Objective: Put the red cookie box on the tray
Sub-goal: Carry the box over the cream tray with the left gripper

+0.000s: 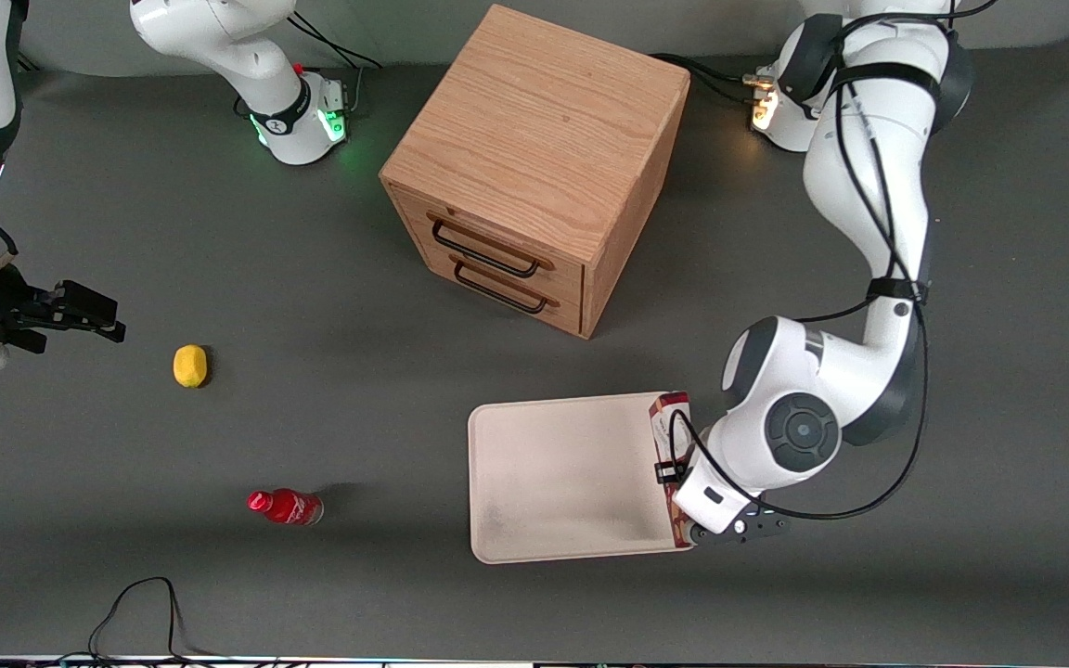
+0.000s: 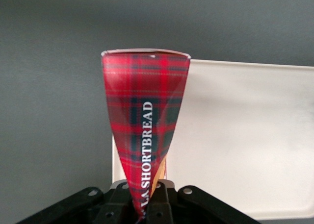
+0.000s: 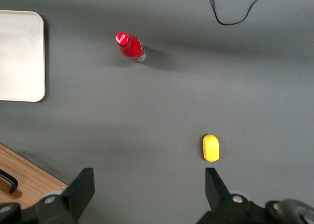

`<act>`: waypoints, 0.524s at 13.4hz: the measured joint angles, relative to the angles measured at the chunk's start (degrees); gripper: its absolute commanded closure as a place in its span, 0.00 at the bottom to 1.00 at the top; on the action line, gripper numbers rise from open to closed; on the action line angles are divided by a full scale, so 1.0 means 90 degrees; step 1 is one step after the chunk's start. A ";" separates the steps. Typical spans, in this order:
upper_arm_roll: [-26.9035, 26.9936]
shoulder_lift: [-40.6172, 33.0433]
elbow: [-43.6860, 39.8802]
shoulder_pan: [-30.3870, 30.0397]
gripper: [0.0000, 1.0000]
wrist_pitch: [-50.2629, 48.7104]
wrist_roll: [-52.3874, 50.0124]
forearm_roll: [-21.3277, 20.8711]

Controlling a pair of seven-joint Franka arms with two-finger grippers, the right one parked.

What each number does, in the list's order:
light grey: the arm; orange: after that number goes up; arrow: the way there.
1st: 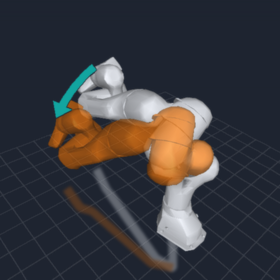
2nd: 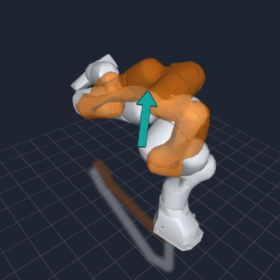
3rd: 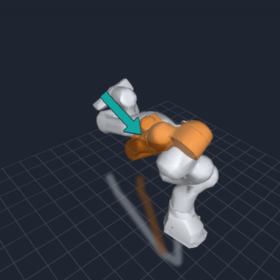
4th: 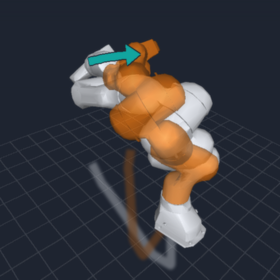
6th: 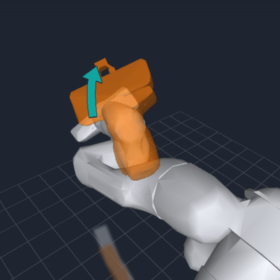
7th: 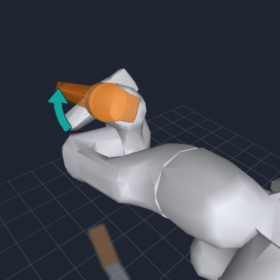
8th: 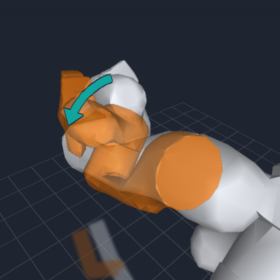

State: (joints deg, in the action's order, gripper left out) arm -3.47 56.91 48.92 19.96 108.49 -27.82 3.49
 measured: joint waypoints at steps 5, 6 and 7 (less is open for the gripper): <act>0.0075 0.0420 -0.0014 0.0032 1.00 0.0578 0.0039 -0.0030; 0.0099 0.0448 -0.0014 0.0031 1.00 0.0577 0.0060 -0.0031; 0.0120 0.0463 -0.0014 0.0029 1.00 0.0577 0.0066 -0.0031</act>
State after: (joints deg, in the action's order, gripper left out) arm -2.39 61.08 48.80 20.23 113.68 -27.22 3.21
